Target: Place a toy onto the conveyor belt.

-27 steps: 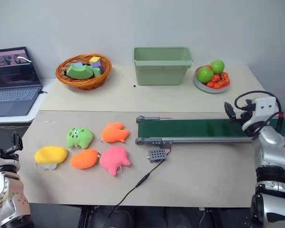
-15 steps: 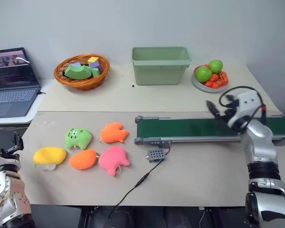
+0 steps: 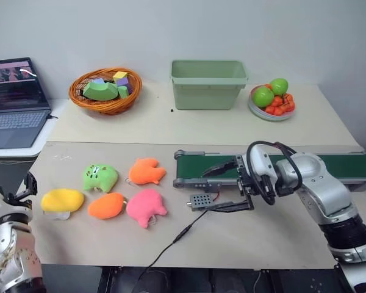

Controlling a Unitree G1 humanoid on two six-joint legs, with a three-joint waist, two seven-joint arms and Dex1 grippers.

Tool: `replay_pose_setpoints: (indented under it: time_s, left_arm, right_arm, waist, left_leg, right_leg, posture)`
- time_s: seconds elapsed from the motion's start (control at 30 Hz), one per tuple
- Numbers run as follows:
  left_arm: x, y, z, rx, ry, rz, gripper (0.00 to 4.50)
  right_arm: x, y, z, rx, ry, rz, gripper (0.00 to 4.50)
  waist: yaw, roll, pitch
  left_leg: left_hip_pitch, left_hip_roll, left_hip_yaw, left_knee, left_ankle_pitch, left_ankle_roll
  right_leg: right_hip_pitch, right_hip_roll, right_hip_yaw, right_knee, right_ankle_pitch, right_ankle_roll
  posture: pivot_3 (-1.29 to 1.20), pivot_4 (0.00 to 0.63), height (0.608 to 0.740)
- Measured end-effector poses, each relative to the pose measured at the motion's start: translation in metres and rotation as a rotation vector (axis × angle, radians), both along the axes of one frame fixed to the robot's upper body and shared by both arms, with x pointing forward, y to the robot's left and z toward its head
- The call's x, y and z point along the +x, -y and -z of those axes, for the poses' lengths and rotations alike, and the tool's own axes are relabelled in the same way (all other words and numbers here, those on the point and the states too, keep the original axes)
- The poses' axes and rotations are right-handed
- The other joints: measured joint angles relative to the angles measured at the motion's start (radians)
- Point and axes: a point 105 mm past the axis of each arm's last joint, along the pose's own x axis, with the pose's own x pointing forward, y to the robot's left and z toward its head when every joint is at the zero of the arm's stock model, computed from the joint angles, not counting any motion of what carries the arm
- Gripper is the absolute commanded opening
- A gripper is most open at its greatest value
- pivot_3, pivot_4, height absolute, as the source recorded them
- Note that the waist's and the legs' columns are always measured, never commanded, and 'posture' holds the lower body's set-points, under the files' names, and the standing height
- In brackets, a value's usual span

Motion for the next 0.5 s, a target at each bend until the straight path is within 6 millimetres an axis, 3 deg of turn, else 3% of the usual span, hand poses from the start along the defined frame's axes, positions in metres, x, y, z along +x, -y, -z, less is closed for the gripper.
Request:
replay_pose_setpoints:
  time_s: [0.17,0.23,0.37,0.5]
  left_arm:
    - [-0.049,0.006,0.025,-0.316,0.080,0.065,4.45]
    - [-0.057,0.011,0.029,-0.386,0.095,0.087,4.45]
    - [-0.055,0.026,0.039,-0.479,0.103,0.138,4.45]
    - [-0.031,0.041,0.042,-0.538,0.136,0.193,4.45]
  right_arm:
    - [0.007,0.002,0.008,-0.012,-0.010,0.029,4.50]
    - [0.008,0.001,0.010,-0.009,-0.016,0.033,4.50]
    - [0.010,-0.003,0.010,0.012,-0.019,0.041,4.50]
    - [0.011,-0.003,0.010,0.015,-0.015,0.053,4.50]
  waist:
    - [-0.001,0.000,0.000]
    - [0.004,0.000,0.000]
    - [0.020,0.000,0.000]
    - [0.022,-0.001,0.000]
  left_leg:
    - [0.000,0.000,0.001,0.000,-0.001,0.001]
    - [0.001,0.001,0.002,0.000,-0.001,0.001]
    - [0.003,0.001,0.001,0.000,-0.002,0.001]
    - [0.003,0.001,0.001,0.000,-0.002,0.000]
  right_leg:
    - [0.000,0.000,0.000,-0.001,0.000,0.000]
    - [0.001,0.000,0.000,0.000,0.000,0.000]
    - [0.003,0.000,-0.001,0.000,0.001,-0.002]
    - [0.003,0.001,-0.001,0.000,0.001,-0.002]
  posture:
    - [0.00,0.150,0.740]
    - [0.00,0.150,0.740]
    - [0.00,0.150,0.740]
    - [0.00,0.150,0.740]
